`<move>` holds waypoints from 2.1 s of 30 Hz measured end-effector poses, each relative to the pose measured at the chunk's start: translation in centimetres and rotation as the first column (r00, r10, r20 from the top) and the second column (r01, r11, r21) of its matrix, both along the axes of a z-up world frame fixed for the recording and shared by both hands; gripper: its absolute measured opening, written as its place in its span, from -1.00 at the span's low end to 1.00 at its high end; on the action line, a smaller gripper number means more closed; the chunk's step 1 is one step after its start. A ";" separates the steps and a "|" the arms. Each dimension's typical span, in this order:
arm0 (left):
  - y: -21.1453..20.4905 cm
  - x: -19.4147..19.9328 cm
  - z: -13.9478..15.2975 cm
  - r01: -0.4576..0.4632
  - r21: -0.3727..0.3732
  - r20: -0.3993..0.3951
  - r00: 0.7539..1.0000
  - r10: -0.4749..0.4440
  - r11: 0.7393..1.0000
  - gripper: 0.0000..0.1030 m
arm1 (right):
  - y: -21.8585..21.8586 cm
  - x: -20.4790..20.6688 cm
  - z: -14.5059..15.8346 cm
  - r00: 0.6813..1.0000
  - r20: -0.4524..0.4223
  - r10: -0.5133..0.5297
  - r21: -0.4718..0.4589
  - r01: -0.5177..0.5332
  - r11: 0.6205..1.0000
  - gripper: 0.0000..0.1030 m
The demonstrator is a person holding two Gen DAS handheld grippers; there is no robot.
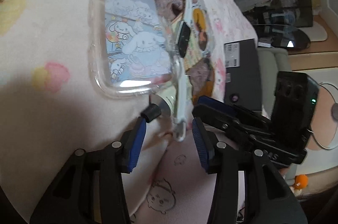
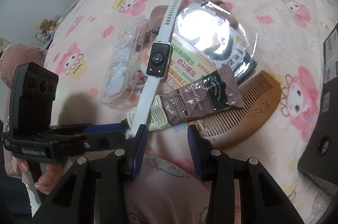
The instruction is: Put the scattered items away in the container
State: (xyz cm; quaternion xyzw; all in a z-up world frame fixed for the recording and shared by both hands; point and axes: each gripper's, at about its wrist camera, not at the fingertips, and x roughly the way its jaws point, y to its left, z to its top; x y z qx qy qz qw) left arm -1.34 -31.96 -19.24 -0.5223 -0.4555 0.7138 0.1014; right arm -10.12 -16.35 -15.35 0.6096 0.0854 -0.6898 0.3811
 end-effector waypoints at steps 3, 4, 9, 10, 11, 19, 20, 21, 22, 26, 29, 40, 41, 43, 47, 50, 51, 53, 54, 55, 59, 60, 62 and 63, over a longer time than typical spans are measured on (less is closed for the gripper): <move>-0.6 -0.5 -0.5 0.015 0.034 0.012 1.000 -0.015 0.999 -0.45 | 0.0 0.0 0.1 1.000 -0.006 -0.002 0.006 0.002 1.000 -0.32; -0.6 -0.4 -0.4 0.023 0.048 0.009 1.000 -0.024 0.999 -0.52 | 0.1 0.0 0.2 1.000 -0.007 -0.004 0.006 0.004 1.000 -0.32; 0.4 -0.9 0.6 0.071 0.035 -0.004 0.998 -0.070 0.997 -0.75 | 0.8 -0.1 0.9 1.000 -0.022 -0.016 0.006 0.017 1.000 -0.32; 0.5 -1.1 0.8 0.074 0.024 -0.004 0.997 -0.074 0.997 -0.93 | 1.0 0.0 1.0 0.999 -0.026 -0.018 0.006 0.018 1.000 -0.32; 0.7 -1.3 1.2 0.077 0.016 -0.012 0.997 -0.077 0.997 -0.99 | 1.1 0.0 1.1 0.999 -0.031 -0.019 0.006 0.019 1.000 -0.32; 2.4 -2.8 5.7 0.101 -0.103 -0.078 0.991 -0.109 0.989 -1.00 | 2.6 0.4 3.9 0.995 -0.092 -0.043 -0.021 0.041 0.999 -0.32; 2.4 -2.9 5.7 0.100 -0.123 -0.063 0.992 -0.109 0.987 -1.00 | 2.9 0.3 4.1 0.995 -0.090 -0.045 -0.024 0.043 0.999 -0.32; 2.5 -3.1 5.5 0.102 -0.135 -0.046 0.993 -0.109 0.986 -1.00 | 3.2 0.3 4.2 0.995 -0.089 -0.047 -0.022 0.045 0.999 -0.31; 2.5 -3.3 5.3 0.104 -0.139 -0.032 0.994 -0.109 0.985 -1.00 | 3.4 0.4 4.1 0.995 -0.090 -0.047 -0.016 0.046 0.999 -0.31; 2.5 -3.5 3.7 0.097 -0.164 0.027 0.995 -0.094 0.982 -0.74 | 3.5 0.4 2.7 0.997 -0.069 -0.029 0.011 0.030 1.000 -0.29; 2.1 -3.8 3.5 0.071 -0.178 0.023 0.997 -0.068 0.982 -0.53 | 3.0 -0.2 1.3 1.000 -0.007 -0.018 -0.003 0.018 1.000 -0.28; 2.2 -6.4 3.2 0.034 -0.182 -0.004 0.999 -0.035 0.983 -0.91 | 0.7 -0.8 -0.6 0.999 0.040 0.021 -0.027 -0.020 0.999 -0.65; 2.5 -6.4 3.9 0.036 -0.190 -0.021 0.999 -0.041 0.981 -0.91 | 0.9 -0.6 -0.3 1.000 0.021 0.017 -0.033 -0.016 0.999 -0.65; 3.2 -6.3 5.1 0.040 -0.196 -0.050 0.997 -0.051 0.980 -0.91 | 1.5 -0.1 0.5 1.000 -0.014 0.006 -0.055 -0.007 0.998 -0.65; 5.3 -6.0 7.7 0.076 -0.243 -0.095 0.990 -0.102 0.967 -0.92 | 3.8 0.8 3.0 0.998 -0.060 -0.029 -0.107 0.022 0.994 -0.65; 7.2 -5.9 8.9 0.110 -0.237 -0.107 0.985 -0.138 0.965 -0.91 | 5.8 1.5 4.7 0.994 -0.092 -0.053 -0.134 0.041 0.990 -0.65; 7.8 -5.9 9.1 0.120 -0.236 -0.107 0.983 -0.149 0.964 -0.92 | 6.8 1.8 5.1 0.993 -0.096 -0.066 -0.144 0.051 0.988 -0.65; 10.0 -5.8 9.8 0.169 -0.239 -0.098 0.976 -0.197 0.956 -0.91 | 9.1 2.4 5.9 0.991 -0.102 -0.089 -0.161 0.072 0.984 -0.65; 11.1 -5.8 9.9 0.194 -0.238 -0.090 0.971 -0.221 0.952 -0.91 | 10.1 2.7 6.2 0.990 -0.106 -0.097 -0.166 0.079 0.983 -0.65; 12.4 -5.8 10.0 0.222 -0.238 -0.081 0.966 -0.247 0.946 -0.91 | 11.0 3.1 6.4 0.988 -0.109 -0.107 -0.169 0.088 0.982 -0.65; 18.5 -6.2 9.7 0.340 -0.241 -0.040 0.932 -0.360 0.909 -0.91 | 16.2 4.4 6.7 0.979 -0.104 -0.174 -0.164 0.156 0.974 -0.65; 20.1 -6.4 9.5 0.367 -0.243 -0.028 0.922 -0.385 0.898 -0.91 | 17.8 4.8 6.7 0.975 -0.108 -0.194 -0.153 0.176 0.972 -0.65; 23.1 -6.7 9.0 0.421 -0.243 -0.001 0.901 -0.434 0.874 -0.89 | 20.3 5.3 6.5 0.968 -0.108 -0.228 -0.134 0.213 0.968 -0.65; 24.5 -6.8 8.7 0.445 -0.243 0.011 0.890 -0.457 0.862 -0.89 | 21.8 5.6 6.2 0.963 -0.095 -0.251 -0.132 0.238 0.962 -0.65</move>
